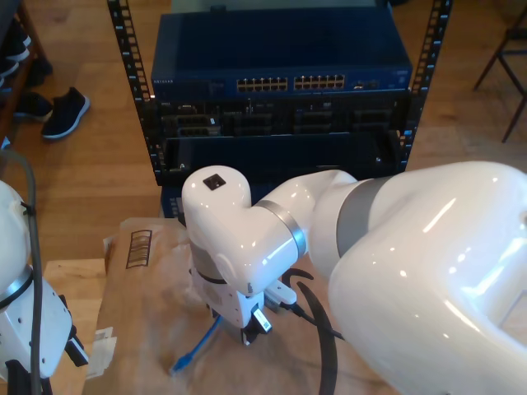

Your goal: Grab the cable and plug it in

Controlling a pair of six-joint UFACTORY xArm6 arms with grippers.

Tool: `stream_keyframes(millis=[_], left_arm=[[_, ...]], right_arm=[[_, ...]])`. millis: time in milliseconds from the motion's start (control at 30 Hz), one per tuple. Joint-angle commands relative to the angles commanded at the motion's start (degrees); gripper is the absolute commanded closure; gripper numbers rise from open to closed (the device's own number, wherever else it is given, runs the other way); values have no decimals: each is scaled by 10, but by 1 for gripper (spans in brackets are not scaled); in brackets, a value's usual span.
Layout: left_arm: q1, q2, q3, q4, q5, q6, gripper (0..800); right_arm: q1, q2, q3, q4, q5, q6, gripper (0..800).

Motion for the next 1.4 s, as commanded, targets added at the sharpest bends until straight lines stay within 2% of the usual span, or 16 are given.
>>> stream_keyframes(millis=[100, 133, 233, 267, 300, 433, 500, 600, 700, 800, 900, 967, 1067, 1100, 1233, 1400], left_arm=[[0, 0, 0, 1, 1, 0, 0], [0, -1, 0, 1, 1, 0, 0], [0, -1, 0, 1, 3, 0, 0], [0, -2, 0, 0, 4, 0, 0], [0, -2, -1, 0, 5, 0, 0], [0, -6, -11, -1, 9, 0, 0], [-1, -5, -33, -10, 18, 0, 0], [-4, 2, -86, -85, 55, 3, 0], [-21, 11, -125, -158, 82, 3, 1], [-27, 39, -160, -236, 109, 3, 2], [-27, 82, -185, -305, 128, 4, 3], [-27, 98, -186, -340, 131, 4, 5], [-27, 99, -185, -417, 140, 7, 8], [-27, 100, -183, -443, 149, 8, 8], [-27, 105, -177, -501, 182, 16, 9], [-25, 111, -155, -503, 184, 18, 34]], right_arm=[[-1, 7, -8, 1, -1, -3, 304], [-2, 7, -11, 9, -1, -3, 373], [-7, 2, -17, 60, -1, -3, 719], [-10, -1, -18, 78, -2, -3, 776], [-14, -1, -18, 90, -2, -3, 794], [-25, -4, -17, 93, -1, 4, 800], [-41, -29, -11, 102, 4, 25, 800], [-84, -108, 44, 128, 18, 47, 800], [-140, -194, 105, 183, 25, 51, 800], [-196, -254, 138, 220, 76, 51, 800], [-220, -296, 152, 273, 133, 50, 800], [-234, -329, 169, 320, 154, 50, 800], [-247, -376, 201, 403, 158, 49, 800], [-250, -381, 202, 416, 159, 48, 800], [-249, -379, 188, 421, 173, 49, 800], [-249, -378, 174, 430, 175, 49, 800]])
